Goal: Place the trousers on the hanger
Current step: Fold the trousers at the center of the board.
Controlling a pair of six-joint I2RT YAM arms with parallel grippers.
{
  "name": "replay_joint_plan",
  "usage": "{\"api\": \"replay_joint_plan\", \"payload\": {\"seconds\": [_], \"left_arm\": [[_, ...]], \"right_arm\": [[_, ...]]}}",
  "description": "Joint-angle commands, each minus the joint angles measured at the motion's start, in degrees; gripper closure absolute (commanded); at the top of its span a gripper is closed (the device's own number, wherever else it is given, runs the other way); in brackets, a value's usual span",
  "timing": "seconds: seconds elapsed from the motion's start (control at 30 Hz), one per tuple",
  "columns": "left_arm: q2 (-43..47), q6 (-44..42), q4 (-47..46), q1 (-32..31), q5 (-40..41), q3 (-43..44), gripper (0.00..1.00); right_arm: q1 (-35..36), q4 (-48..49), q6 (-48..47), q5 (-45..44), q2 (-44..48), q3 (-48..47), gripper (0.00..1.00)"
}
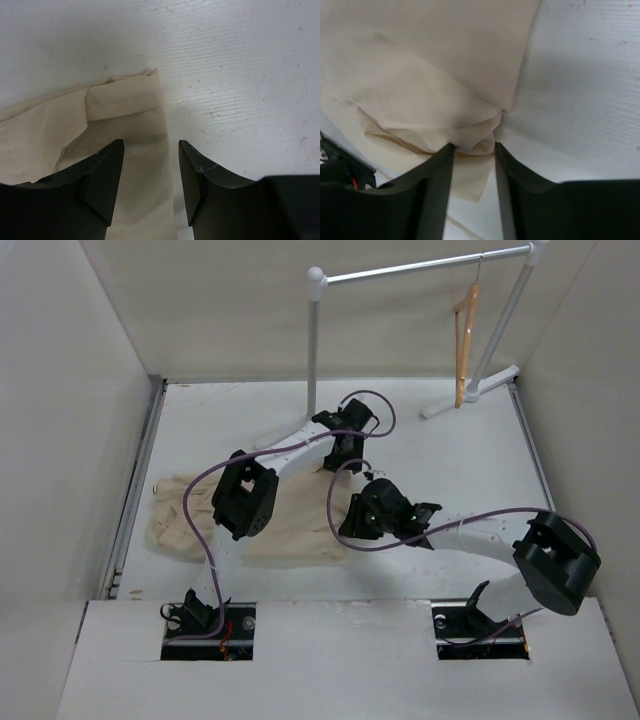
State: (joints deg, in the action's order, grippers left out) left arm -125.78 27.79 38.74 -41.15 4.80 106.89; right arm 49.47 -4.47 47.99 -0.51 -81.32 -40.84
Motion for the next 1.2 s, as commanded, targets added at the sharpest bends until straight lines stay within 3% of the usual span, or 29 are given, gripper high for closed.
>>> {"api": "replay_joint_plan", "payload": {"seconds": [0.0, 0.1, 0.17, 0.27, 0.43, 0.73, 0.93, 1.17], "left_arm": [[-0.35, -1.25, 1.25, -0.38, 1.0, 2.44, 0.56], [-0.7, -1.25, 1.25, -0.38, 1.0, 2.53, 0.64], [-0.96, -1.25, 1.16, -0.38, 1.26, 2.71, 0.74], [-0.96, -0.99, 0.81, -0.21, 2.14, 2.8, 0.88], [-0.7, -0.37, -0.07, 0.06, 4.42, 2.88, 0.93], [-1.66, 0.68, -1.04, 0.41, 5.57, 4.55, 0.96], [-1.32, 1.92, -1.3, -0.29, 4.7, 4.38, 0.96], [11.5, 0.95, -3.05, -0.21, 6.71, -3.87, 0.71]], "right_arm": [[0.23, 4.64, -0.79, 0.6, -1.91, -2.4, 0.6], [0.23, 5.17, -0.79, 0.43, -2.53, -2.58, 0.79], [0.31, 5.0, -0.79, -0.54, -1.39, -2.32, 0.86], [1.37, 3.86, -0.26, -1.5, 1.15, -1.09, 0.91], [3.91, 0.35, 2.63, -5.02, 8.09, 2.69, 0.94], [9.45, -7.48, 9.4, -8.89, 17.33, 6.3, 0.93], [13.15, -9.15, 14.06, -9.59, 16.99, 9.28, 0.93], [9.73, -9.15, 12.23, -9.42, 17.33, 10.17, 0.92]]}}
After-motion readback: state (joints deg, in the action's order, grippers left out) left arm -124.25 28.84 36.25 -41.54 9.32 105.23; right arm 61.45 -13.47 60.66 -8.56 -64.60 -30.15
